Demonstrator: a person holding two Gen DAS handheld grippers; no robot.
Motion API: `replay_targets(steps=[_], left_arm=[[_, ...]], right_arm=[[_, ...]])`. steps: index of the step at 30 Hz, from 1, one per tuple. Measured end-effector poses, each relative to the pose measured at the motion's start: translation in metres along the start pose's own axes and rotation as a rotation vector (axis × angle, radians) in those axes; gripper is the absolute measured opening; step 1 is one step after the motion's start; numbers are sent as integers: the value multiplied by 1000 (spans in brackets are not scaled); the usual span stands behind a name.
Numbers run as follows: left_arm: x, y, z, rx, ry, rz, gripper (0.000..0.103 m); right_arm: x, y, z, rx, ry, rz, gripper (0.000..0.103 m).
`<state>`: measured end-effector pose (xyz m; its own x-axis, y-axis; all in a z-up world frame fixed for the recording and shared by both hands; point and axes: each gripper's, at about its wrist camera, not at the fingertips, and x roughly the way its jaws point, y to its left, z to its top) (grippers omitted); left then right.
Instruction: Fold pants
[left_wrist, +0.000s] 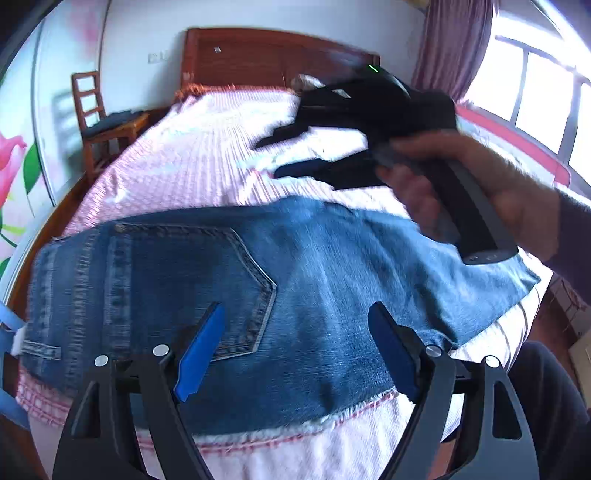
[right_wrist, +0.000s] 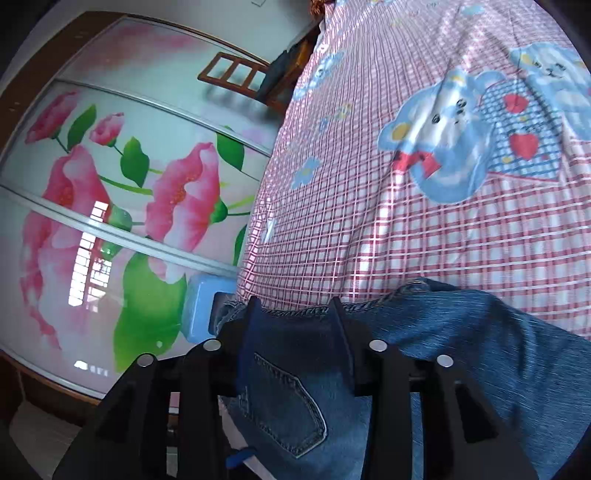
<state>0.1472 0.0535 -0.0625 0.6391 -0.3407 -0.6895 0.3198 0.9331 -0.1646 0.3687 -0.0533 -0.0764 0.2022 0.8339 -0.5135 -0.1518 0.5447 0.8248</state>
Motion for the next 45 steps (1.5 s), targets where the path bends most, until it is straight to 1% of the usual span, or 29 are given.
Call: replay_targets(steps=[1, 2, 3, 4, 5, 6, 7, 9, 11, 13, 14, 16, 18, 21, 23, 26, 28, 29, 31, 32, 33, 34, 35, 37, 38, 39, 41, 43, 45], left_arm=[[13, 1, -3, -19, 57, -20, 80], [25, 4, -10, -50, 122, -43, 79], [26, 3, -14, -40, 103, -42, 79], [23, -2, -22, 4, 82, -30, 79], [22, -6, -29, 34, 93, -20, 79], [19, -7, -34, 53, 85, -16, 79], [15, -7, -37, 48, 77, -23, 79], [11, -1, -37, 14, 68, -50, 79], [8, 0, -28, -15, 68, -62, 79], [-3, 3, -24, -33, 33, -68, 79], [-10, 5, -23, -39, 4, -63, 79], [-18, 13, -19, -56, -27, -35, 80], [-18, 23, -14, -85, -33, -5, 80], [-21, 52, -7, -143, -67, 56, 81], [-24, 76, -3, -201, -87, 125, 83], [-31, 113, 1, -279, -119, 200, 84], [-29, 135, 7, -302, -147, 201, 86], [-20, 145, 10, -310, -130, 191, 88], [2, 163, 1, -381, -6, 188, 87], [5, 165, -8, -370, -10, 180, 85], [4, 158, -14, -292, -30, 203, 85], [4, 147, -22, -218, -6, 247, 85], [4, 142, -20, -201, 4, 269, 85], [-1, 146, -8, -278, 24, 278, 84], [-10, 146, 0, -309, 4, 278, 81], [-21, 141, 10, -320, -57, 255, 81], [-30, 126, 30, -280, -147, 202, 85], [-20, 113, 56, -251, -189, 111, 90], [-1, 113, 76, -273, -200, 39, 90]], right_arm=[[12, -8, 1, 43, 16, -26, 46], [23, -21, 2, 87, 37, -83, 40], [30, -35, 4, 119, 35, -107, 27], [27, -46, 6, 161, -8, -117, 0], [26, -56, 7, 208, -22, -121, 0], [26, -62, 7, 239, -30, -88, 0], [25, -59, 7, 230, -30, -90, 0], [23, -42, 7, 134, -16, -152, 0], [12, -30, 5, 96, -56, -166, 2], [-5, -20, -1, 84, -96, -62, 2], [-9, -15, -7, 73, -79, -36, 2], [-19, -7, -23, 40, -52, -14, 2], [-29, -8, -44, 61, -22, 40, 2], [-56, -15, -82, 86, -33, 97, 2], [-73, -20, -109, 98, -31, 122, 2], [-94, -29, -143, 99, -24, 92, 2], [-102, -39, -157, 118, -33, 94, 2], [-104, -47, -162, 142, -36, 93, 2], [-100, -65, -169, 187, -33, 29, 2], [-97, -76, -173, 217, -28, -11, 0], [-97, -85, -176, 236, -50, 41, 0], [-100, -89, -177, 247, -69, 84, 0], [-101, -90, -178, 250, -71, 81, 0], [-104, -86, -178, 230, -62, 54, 0], [-107, -82, -178, 221, -57, 37, 3], [-110, -79, -179, 212, -58, 35, 8], [-119, -76, -184, 209, -76, 55, 29], [-127, -73, -190, 208, -88, 72, 41], [-135, -70, -196, 197, -84, 71, 43]])
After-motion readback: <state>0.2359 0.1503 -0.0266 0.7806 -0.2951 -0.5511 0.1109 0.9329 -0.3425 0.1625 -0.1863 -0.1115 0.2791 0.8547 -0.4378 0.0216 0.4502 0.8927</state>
